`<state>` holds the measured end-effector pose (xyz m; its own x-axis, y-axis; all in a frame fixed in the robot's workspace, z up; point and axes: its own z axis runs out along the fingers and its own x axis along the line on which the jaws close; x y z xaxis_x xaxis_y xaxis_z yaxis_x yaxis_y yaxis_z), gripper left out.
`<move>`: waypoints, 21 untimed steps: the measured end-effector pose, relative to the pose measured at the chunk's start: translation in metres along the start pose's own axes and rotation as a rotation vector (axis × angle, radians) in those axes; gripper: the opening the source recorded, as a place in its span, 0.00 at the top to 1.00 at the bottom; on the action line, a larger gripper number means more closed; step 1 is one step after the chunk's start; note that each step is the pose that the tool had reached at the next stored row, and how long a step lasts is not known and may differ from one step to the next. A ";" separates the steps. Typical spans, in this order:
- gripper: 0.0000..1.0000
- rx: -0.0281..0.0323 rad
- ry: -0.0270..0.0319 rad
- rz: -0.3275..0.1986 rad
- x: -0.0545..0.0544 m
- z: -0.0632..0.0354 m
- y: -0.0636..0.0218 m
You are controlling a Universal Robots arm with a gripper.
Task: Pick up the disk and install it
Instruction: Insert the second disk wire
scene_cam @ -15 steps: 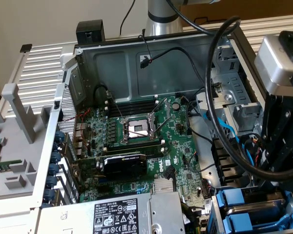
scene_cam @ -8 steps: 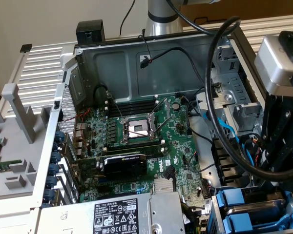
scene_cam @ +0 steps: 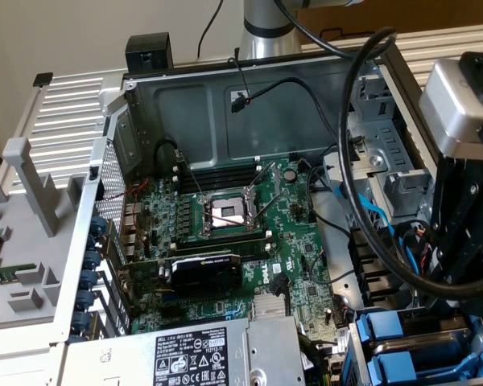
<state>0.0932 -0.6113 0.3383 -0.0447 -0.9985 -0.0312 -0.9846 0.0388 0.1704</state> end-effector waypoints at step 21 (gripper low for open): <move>0.84 0.0001 -0.0001 0.000 0.000 0.0000 0.0000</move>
<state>0.0932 -0.6113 0.3383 -0.0447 -0.9985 -0.0312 -0.9846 0.0388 0.1703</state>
